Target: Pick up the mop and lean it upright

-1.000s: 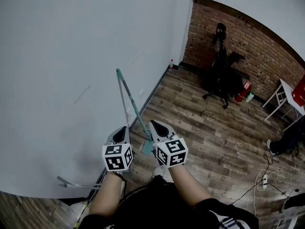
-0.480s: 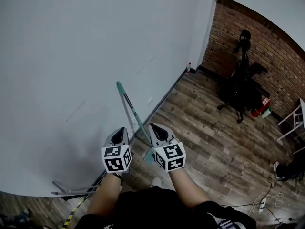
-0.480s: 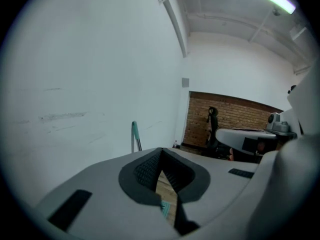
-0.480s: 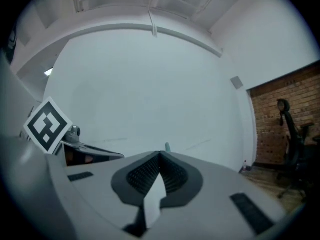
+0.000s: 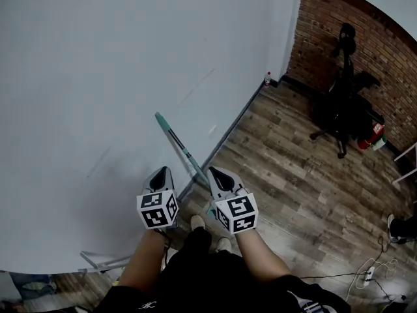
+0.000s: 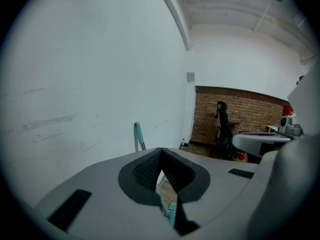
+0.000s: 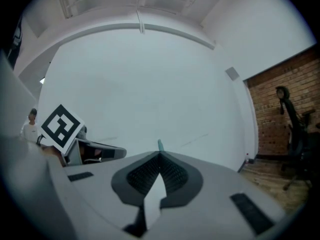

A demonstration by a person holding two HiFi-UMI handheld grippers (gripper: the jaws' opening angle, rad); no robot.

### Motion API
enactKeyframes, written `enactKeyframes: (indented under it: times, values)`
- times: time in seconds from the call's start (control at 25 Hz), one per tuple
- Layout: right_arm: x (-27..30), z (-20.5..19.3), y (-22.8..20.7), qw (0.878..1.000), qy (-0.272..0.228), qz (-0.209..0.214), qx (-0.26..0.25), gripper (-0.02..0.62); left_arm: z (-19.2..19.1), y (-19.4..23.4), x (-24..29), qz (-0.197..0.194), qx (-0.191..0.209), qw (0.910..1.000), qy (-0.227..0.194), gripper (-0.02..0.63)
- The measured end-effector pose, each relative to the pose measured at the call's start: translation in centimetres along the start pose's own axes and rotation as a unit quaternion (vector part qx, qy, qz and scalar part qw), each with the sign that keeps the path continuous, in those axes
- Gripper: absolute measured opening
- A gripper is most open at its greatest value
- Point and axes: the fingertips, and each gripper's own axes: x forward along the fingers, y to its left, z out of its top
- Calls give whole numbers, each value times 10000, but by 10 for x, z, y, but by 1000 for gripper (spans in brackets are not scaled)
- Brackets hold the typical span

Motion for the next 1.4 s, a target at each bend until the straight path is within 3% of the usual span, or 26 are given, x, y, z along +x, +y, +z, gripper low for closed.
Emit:
enactKeyframes:
  times: [0.2,0.32,0.72,1.2,1.28,1.4]
  values:
    - [26,5,-28,9998,104,-168,61,5,13,17,49,-15,-62,10000,-18,14]
    - [44,13,-43,9994,188,-301,-20,5,16,33,83,3,-168,9999,21,76]
    - [123,39,-63,9958,501,-691,-320,5,6,77,203,-261,-302,9981,459,157]
    - [147,26,-74,9917,820,-912,-393,5,3,89,248,-328,-658,9967,346,158]
    - [144,24,-78,9922,825,-850,-381,5,1,85,246,-337,-644,9969,314,108]
    - [140,29,-84,9932,776,-782,-372,5,4,73,241,-414,-595,9970,260,101]
